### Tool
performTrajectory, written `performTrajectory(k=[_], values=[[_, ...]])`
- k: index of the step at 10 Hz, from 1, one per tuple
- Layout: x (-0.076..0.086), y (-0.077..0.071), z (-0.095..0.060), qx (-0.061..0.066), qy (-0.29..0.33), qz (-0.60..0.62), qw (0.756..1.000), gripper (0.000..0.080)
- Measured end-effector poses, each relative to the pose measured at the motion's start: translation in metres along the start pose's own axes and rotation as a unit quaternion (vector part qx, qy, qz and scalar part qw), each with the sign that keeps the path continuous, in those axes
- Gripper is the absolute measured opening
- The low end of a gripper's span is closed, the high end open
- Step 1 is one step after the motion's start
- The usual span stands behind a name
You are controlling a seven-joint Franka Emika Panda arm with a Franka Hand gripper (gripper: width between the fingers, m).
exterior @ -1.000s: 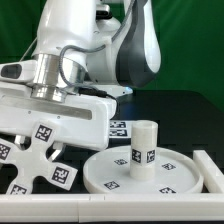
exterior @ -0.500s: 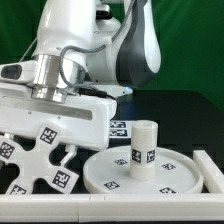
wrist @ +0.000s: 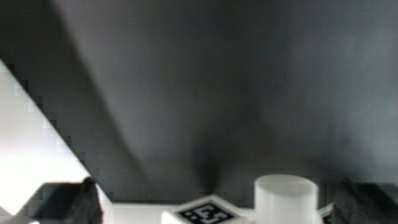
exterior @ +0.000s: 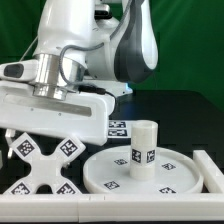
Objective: Assemble round table
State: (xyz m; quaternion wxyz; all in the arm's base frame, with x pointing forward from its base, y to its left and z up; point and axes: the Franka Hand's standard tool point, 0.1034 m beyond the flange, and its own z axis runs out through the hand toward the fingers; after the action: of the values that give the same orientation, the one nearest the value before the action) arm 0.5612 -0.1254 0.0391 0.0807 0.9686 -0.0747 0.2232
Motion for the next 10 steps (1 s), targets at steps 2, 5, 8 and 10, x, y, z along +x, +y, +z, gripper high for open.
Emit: performTrajectory(k=[2, 5, 8, 10], values=[[0.0, -0.008, -0.013, 0.025, -0.029, 0.012, 0.999, 0.0649], [0.001, -0.007, -0.013, 0.022, -0.023, 0.012, 0.999, 0.0649], [-0.01, -0.005, -0.03, 0.049, -0.068, 0.029, 0.996, 0.0649], [-0.023, -0.006, -0.037, 0.081, -0.123, 0.038, 0.988, 0.0649]])
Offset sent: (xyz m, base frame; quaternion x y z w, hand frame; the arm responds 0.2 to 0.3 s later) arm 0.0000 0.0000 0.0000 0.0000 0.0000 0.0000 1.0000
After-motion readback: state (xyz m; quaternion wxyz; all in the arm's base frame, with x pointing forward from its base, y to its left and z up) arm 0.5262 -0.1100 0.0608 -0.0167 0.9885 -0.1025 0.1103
